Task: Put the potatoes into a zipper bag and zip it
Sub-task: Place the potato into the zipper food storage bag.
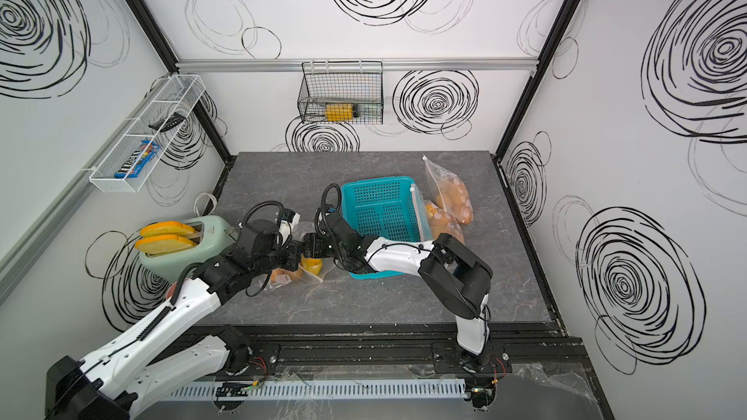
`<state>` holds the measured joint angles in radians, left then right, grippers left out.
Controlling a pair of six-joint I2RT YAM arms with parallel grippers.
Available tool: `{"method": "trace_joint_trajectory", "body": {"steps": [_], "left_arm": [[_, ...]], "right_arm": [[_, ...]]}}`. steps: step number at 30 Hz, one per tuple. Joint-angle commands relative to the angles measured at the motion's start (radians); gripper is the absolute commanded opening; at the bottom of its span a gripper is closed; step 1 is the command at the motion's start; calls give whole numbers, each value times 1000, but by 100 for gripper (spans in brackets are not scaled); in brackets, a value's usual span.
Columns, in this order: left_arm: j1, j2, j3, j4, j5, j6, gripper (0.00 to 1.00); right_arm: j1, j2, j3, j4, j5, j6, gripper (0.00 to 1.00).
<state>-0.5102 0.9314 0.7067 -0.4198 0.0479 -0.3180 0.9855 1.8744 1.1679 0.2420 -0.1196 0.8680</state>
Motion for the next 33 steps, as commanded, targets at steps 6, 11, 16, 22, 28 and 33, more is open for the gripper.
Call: {"method": "trace_joint_trajectory", "body": {"steps": [6, 11, 16, 22, 28, 33], "left_arm": [[-9, 3, -9, 22, 36, -3, 0], [-8, 4, -9, 22, 36, -3, 0], [-9, 4, -9, 23, 36, -5, 0], [-8, 1, -10, 25, 36, -4, 0], [-11, -2, -10, 24, 33, -7, 0], [-12, -3, -10, 22, 30, -6, 0]], "right_arm": [[-63, -4, 31, 53, -107, 153, 75], [-75, -60, 11, 22, -97, 131, 77], [-93, -118, -16, -9, -107, 107, 78], [-96, -143, -11, -43, -120, 28, 80], [-91, -180, -13, -82, -113, -37, 78], [-88, -243, -36, -144, -98, -180, 77]]}}
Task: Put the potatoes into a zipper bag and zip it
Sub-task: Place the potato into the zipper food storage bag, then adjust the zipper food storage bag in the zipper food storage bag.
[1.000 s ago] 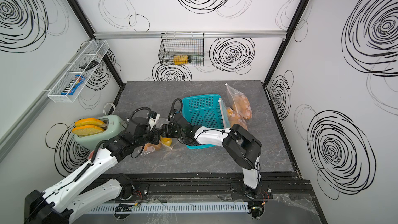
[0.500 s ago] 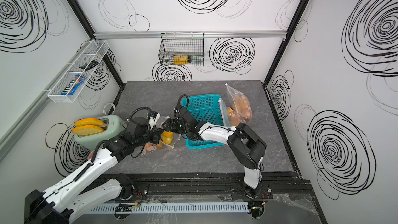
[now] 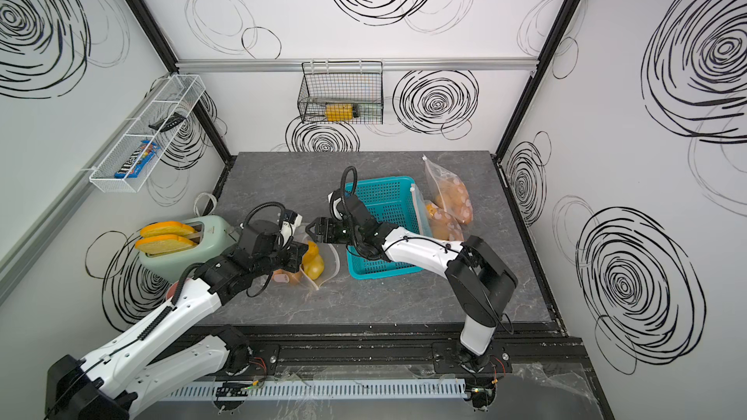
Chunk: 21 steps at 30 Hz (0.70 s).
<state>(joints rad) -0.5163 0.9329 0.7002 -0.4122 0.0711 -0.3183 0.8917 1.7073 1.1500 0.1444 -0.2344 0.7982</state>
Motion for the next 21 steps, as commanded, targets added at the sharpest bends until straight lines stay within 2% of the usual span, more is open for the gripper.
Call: {"method": "trace_joint_trajectory", "body": {"steps": [1, 10, 13, 17, 20, 21], "left_arm": [[-5, -5, -4, 15, 7, -5, 0], [5, -4, 15, -4, -14, -4, 0], [-12, -28, 30, -21, -27, -12, 0], [-14, -70, 75, -50, -33, 13, 0], [-13, -98, 130, -90, -12, 49, 0], [-13, -107, 148, -103, 0, 72, 0]], "right_arm": [[6, -96, -37, -45, 23, -130, 77], [45, -283, -217, -41, 24, -293, 74], [46, -339, -250, -52, 45, -397, 73], [42, -452, -285, -58, 112, -601, 71], [40, -566, -354, 44, 146, -713, 68], [35, -602, -384, 83, 128, -750, 64]]}}
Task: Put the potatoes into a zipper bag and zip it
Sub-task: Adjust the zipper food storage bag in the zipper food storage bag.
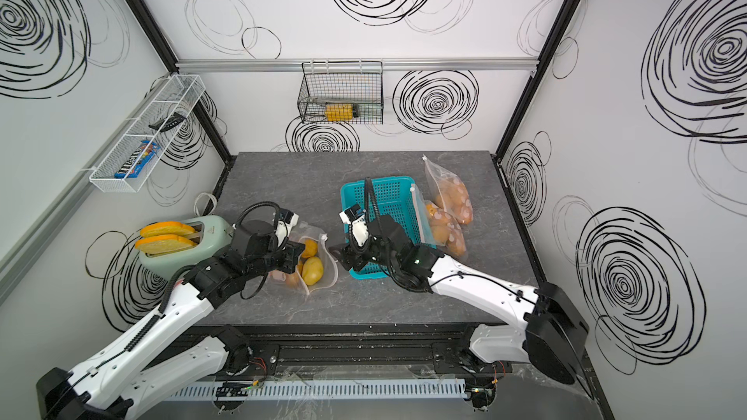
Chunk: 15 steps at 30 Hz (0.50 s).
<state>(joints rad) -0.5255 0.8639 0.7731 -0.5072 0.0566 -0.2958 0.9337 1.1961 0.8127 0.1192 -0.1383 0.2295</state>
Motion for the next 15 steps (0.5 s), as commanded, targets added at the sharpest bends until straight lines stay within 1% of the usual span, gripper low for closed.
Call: {"method": "trace_joint_trajectory", "body": {"steps": [1, 2, 5, 7, 9, 13, 15], "left_arm": [[-4, -45, 92, -23, 19, 64, 0], [-4, -50, 110, -50, 21, 79, 0], [0, -64, 163, -127, 29, 124, 0], [-4, -85, 182, -150, 12, 141, 0], [0, -111, 201, -165, 69, 191, 0], [2, -137, 238, -187, 138, 255, 0], [2, -143, 246, -207, 187, 293, 0]], "right_arm": [[-13, -112, -64, 131, -7, -228, 62], [-15, -133, -70, 136, -41, -276, 61], [-22, -172, -54, 108, -65, -362, 60], [-36, -188, -57, 99, -111, -418, 58], [-62, -186, -64, 108, -192, -466, 54], [-97, -158, -69, 158, -355, -557, 52], [-99, -137, -65, 169, -435, -642, 51]]}}
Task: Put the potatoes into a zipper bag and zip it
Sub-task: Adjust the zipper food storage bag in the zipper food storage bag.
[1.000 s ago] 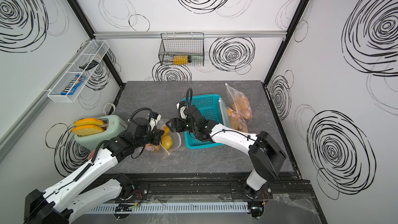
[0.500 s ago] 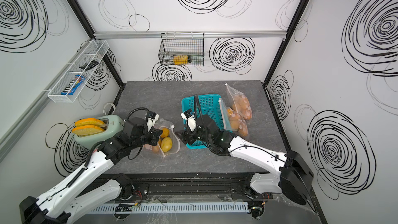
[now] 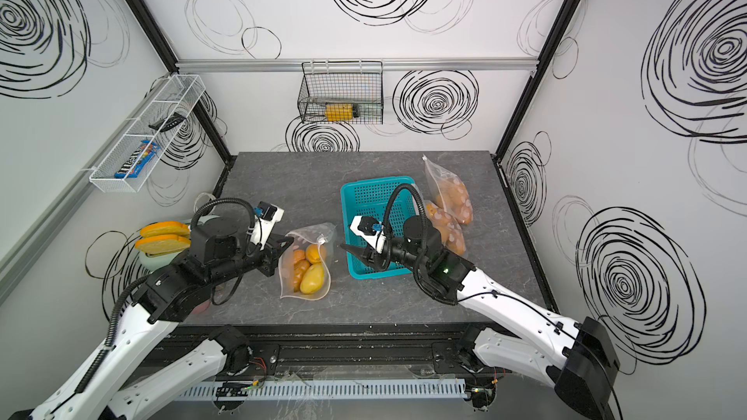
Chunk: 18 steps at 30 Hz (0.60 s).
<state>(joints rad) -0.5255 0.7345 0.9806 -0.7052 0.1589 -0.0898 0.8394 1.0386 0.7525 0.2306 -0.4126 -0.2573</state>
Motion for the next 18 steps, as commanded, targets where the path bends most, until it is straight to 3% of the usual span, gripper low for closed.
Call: {"method": "trace_joint_trajectory", "body": {"steps": [1, 6, 12, 18], "left_arm": [[2, -16, 41, -17, 102, 101, 0], [1, -41, 31, -17, 163, 120, 0], [0, -57, 10, -1, 205, 125, 0], [1, -60, 1, 4, 225, 125, 0]], "right_arm": [[-5, 32, -1, 59, -196, -186, 51], [3, 127, 58, -23, -302, -314, 53], [52, 162, 34, 41, -282, -356, 52], [53, 162, 12, 89, -258, -384, 39]]}}
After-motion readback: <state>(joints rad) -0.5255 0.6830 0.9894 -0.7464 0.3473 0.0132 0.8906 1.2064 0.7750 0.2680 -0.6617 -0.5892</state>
